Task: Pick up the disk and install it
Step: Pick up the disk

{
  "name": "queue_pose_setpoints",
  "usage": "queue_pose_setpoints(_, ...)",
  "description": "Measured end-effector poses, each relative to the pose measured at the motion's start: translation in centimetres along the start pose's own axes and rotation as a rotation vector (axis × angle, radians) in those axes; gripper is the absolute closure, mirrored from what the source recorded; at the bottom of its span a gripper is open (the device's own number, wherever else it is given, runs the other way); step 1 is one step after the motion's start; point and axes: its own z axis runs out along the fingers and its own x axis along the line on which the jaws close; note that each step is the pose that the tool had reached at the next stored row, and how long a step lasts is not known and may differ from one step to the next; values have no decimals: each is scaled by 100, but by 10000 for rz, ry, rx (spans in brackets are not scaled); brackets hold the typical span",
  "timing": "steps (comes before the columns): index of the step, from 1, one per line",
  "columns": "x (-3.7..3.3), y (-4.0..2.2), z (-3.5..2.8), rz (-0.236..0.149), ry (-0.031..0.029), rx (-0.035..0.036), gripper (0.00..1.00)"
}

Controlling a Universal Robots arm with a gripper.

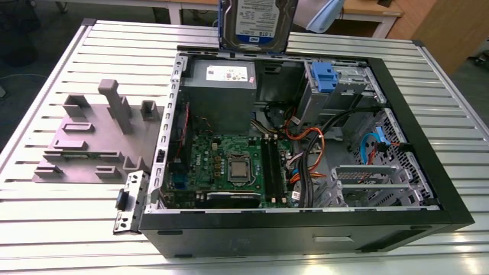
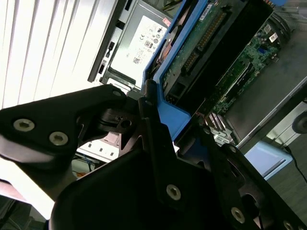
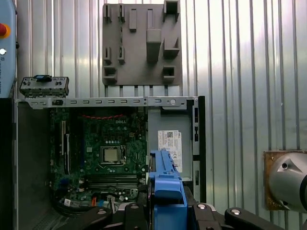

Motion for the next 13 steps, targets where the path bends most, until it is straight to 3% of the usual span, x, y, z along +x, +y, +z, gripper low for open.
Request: queue_pose_setpoints(13,0,-8,1,0,-1,1,63)
